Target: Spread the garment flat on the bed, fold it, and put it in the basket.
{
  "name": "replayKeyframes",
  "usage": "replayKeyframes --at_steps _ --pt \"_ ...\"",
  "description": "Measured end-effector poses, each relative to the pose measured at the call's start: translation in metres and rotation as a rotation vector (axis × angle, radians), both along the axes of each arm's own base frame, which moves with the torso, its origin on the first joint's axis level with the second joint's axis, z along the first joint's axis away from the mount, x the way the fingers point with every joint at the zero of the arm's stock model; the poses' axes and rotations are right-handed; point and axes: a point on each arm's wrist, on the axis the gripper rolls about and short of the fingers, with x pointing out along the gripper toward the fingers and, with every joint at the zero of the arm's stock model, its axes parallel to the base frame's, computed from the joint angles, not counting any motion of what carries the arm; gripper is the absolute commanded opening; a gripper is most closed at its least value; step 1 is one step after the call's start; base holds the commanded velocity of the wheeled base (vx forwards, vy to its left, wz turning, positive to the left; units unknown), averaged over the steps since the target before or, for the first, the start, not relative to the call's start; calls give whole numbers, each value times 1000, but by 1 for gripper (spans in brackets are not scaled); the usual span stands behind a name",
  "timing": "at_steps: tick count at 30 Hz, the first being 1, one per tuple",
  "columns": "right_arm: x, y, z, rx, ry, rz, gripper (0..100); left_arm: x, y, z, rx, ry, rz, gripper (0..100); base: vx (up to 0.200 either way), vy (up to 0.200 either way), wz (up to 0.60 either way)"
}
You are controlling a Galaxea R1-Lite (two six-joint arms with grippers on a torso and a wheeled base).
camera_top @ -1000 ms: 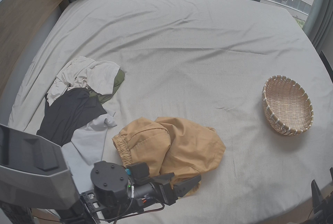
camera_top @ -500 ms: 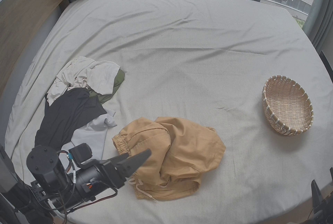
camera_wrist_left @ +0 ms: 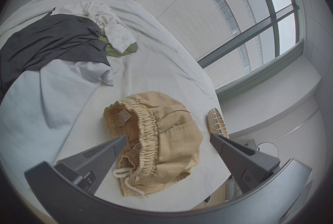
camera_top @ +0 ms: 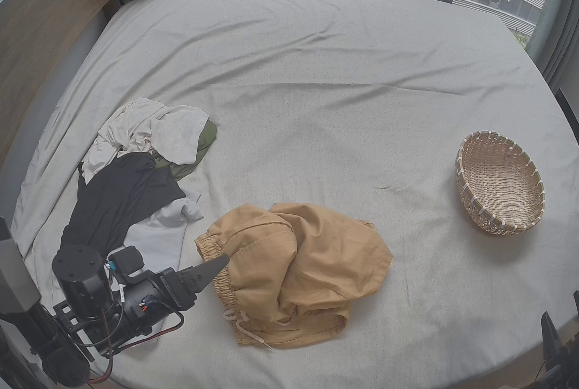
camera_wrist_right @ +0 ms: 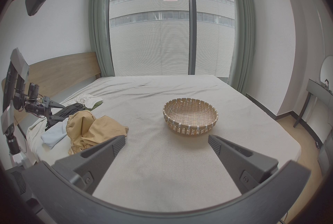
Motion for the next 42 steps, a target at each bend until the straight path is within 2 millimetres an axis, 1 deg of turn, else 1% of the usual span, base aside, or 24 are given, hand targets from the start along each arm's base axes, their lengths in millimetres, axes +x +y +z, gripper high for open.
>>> replayKeyframes --at_steps 9,13,18,24,37,38,42 --pt "0 0 0 0 0 0 100 27 -9 -14 7 19 21 100 0 0 0" --pt "0 0 0 1 0 0 100 40 -14 -16 -4 2 27 100 0 0 0" --pt "0 0 0 1 0 0 100 50 -20 -17 -14 -14 25 100 0 0 0" --pt "0 0 0 2 0 0 100 57 -24 -18 -26 -23 26 100 0 0 0" --pt "0 0 0 2 0 0 100 64 -36 -19 -36 -38 10 100 0 0 0" --pt "0 0 0 2 0 0 100 65 -36 -19 -37 -39 10 0 0 0 0" --pt "0 0 0 2 0 0 100 65 -37 -19 -43 -39 11 0 0 0 0"
